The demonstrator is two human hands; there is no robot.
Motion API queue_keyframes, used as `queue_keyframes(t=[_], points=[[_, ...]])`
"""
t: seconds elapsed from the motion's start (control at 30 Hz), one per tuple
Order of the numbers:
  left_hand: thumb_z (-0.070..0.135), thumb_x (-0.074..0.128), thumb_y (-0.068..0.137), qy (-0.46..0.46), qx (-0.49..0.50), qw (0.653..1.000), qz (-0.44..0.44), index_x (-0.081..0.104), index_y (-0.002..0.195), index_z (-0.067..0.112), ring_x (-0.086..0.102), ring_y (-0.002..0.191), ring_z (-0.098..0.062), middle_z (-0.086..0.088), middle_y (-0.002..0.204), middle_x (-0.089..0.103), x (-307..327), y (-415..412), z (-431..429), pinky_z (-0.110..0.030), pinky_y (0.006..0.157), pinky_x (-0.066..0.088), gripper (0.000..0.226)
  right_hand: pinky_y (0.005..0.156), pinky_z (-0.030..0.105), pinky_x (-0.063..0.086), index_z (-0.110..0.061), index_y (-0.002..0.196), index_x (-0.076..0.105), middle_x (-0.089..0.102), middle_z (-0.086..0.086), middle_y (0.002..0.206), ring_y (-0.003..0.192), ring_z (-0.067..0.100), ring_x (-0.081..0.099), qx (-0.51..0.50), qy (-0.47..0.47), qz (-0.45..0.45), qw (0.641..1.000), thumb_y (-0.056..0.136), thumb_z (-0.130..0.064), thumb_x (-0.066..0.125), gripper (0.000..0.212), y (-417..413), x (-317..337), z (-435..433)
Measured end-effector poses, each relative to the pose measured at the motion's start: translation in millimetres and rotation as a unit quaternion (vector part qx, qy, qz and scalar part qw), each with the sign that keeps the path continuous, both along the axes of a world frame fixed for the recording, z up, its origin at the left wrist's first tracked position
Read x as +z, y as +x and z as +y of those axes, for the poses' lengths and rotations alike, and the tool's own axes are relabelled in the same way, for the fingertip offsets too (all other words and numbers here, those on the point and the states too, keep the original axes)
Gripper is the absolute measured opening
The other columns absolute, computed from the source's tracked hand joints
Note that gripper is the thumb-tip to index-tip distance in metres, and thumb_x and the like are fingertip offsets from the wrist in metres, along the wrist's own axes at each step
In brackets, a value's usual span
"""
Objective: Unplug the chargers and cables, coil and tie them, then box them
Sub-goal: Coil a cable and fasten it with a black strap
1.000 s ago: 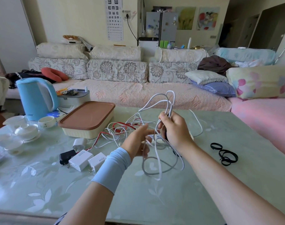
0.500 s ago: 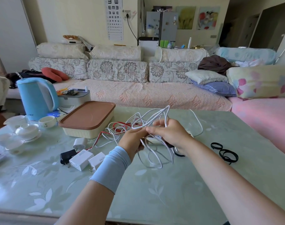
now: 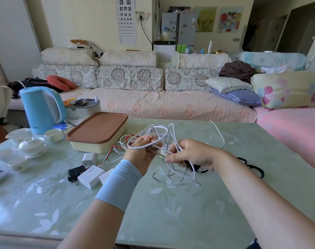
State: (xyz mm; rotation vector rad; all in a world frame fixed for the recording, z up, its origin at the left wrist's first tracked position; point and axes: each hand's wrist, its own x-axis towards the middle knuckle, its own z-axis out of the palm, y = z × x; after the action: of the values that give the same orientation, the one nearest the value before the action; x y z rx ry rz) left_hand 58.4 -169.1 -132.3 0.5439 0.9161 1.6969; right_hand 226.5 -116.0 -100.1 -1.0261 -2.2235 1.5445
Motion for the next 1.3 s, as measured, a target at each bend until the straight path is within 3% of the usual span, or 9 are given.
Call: queue_keyframes(t=[0.1, 0.2, 0.47, 0.7, 0.8, 0.97, 1.07, 1.17, 1.3], points=[[0.012, 0.037, 0.103, -0.005, 0.043, 0.989, -0.138, 0.048, 0.077, 0.011, 0.056, 0.053, -0.016, -0.001, 0.054, 0.050, 0, -8, 5, -0.033, 0.069, 0.054, 0.028, 0.045, 0.014, 0.034, -0.014, 0.078, 0.063, 0.055, -0.014, 0.050, 0.044, -0.001, 0.045, -0.064, 0.065, 0.022, 0.996, 0.085, -0.025, 0.077, 0.019, -1, 0, 2], [0.016, 0.032, 0.106, -0.002, 0.085, 0.975, -0.207, 0.044, 0.076, 0.011, 0.039, 0.040, -0.012, 0.001, 0.051, 0.039, -1, -10, 8, -0.028, 0.054, 0.052, 0.033, 0.052, 0.021, 0.036, -0.011, 0.076, 0.069, 0.067, -0.005, 0.062, 0.051, 0.002, 0.053, -0.080, 0.069, 0.059, 0.993, 0.087, -0.027, 0.074, 0.020, -4, -2, 2], [0.013, 0.039, 0.103, 0.010, 0.071, 0.995, -0.074, 0.047, 0.075, 0.015, 0.026, 0.036, -0.006, 0.006, 0.047, 0.031, 5, -15, 1, -0.015, 0.042, 0.036, 0.029, 0.044, 0.021, 0.030, -0.013, 0.091, 0.076, 0.074, -0.002, 0.077, 0.044, 0.015, 0.041, -0.109, 0.047, 0.036, 0.992, 0.096, -0.042, 0.060, 0.033, -1, -1, 2], [0.012, 0.044, 0.101, 0.015, 0.081, 0.991, 0.104, 0.058, 0.080, 0.012, 0.035, 0.048, -0.009, 0.002, 0.056, 0.042, 5, 5, 0, -0.024, 0.053, 0.035, 0.025, 0.046, 0.024, 0.033, -0.013, 0.083, 0.078, 0.076, 0.004, 0.086, 0.043, 0.013, 0.041, -0.112, -0.015, 0.083, 0.990, 0.083, -0.067, 0.056, 0.058, -1, 13, -3], [0.011, 0.041, 0.102, 0.027, 0.069, 0.992, 0.100, 0.054, 0.077, 0.014, 0.032, 0.042, -0.006, 0.005, 0.053, 0.037, 5, 9, 0, -0.020, 0.047, 0.035, 0.028, 0.043, 0.023, 0.033, -0.014, 0.079, 0.072, 0.072, -0.001, 0.071, 0.042, 0.010, 0.040, -0.074, 0.022, 0.075, 0.994, 0.078, -0.041, 0.077, 0.028, -4, 10, -8], [0.016, 0.044, 0.102, -0.002, 0.068, 0.992, 0.110, 0.058, 0.079, 0.016, 0.035, 0.046, -0.008, 0.004, 0.057, 0.043, 4, 0, -2, -0.019, 0.044, 0.036, 0.026, 0.043, 0.024, 0.042, -0.011, 0.091, 0.056, 0.065, 0.008, 0.073, 0.059, 0.018, 0.059, -0.080, -0.089, 0.172, 0.978, 0.099, -0.016, 0.054, 0.010, 3, 10, 4], [0.016, 0.043, 0.102, -0.001, 0.043, 0.993, 0.113, 0.053, 0.078, 0.018, 0.025, 0.039, -0.004, 0.007, 0.054, 0.036, 6, -8, -3, -0.014, 0.034, 0.022, 0.026, 0.071, 0.042, 0.058, -0.007, 0.102, 0.059, 0.064, 0.010, 0.073, 0.063, 0.026, 0.064, -0.073, -0.149, 0.237, 0.957, 0.101, -0.003, 0.044, 0.016, 9, 9, 12], [0.014, 0.040, 0.101, 0.017, -0.012, 0.997, 0.069, 0.047, 0.068, 0.021, 0.020, 0.039, -0.004, 0.008, 0.053, 0.029, 8, -10, -6, -0.014, 0.034, 0.014, 0.034, 0.084, 0.051, 0.054, -0.011, 0.090, 0.054, 0.060, 0.010, 0.074, 0.052, 0.019, 0.055, -0.038, -0.169, 0.175, 0.969, 0.096, 0.006, 0.042, 0.022, 10, 4, 12], [0.012, 0.039, 0.094, 0.048, -0.057, 0.997, -0.026, 0.047, 0.061, 0.020, 0.015, 0.045, -0.008, 0.006, 0.056, 0.025, 6, 0, -5, -0.022, 0.041, 0.011, 0.035, 0.061, 0.038, 0.055, -0.014, 0.072, 0.048, 0.035, 0.003, 0.056, 0.039, 0.015, 0.034, 0.022, -0.137, 0.029, 0.990, 0.089, -0.019, 0.050, 0.018, -6, 3, -6]])
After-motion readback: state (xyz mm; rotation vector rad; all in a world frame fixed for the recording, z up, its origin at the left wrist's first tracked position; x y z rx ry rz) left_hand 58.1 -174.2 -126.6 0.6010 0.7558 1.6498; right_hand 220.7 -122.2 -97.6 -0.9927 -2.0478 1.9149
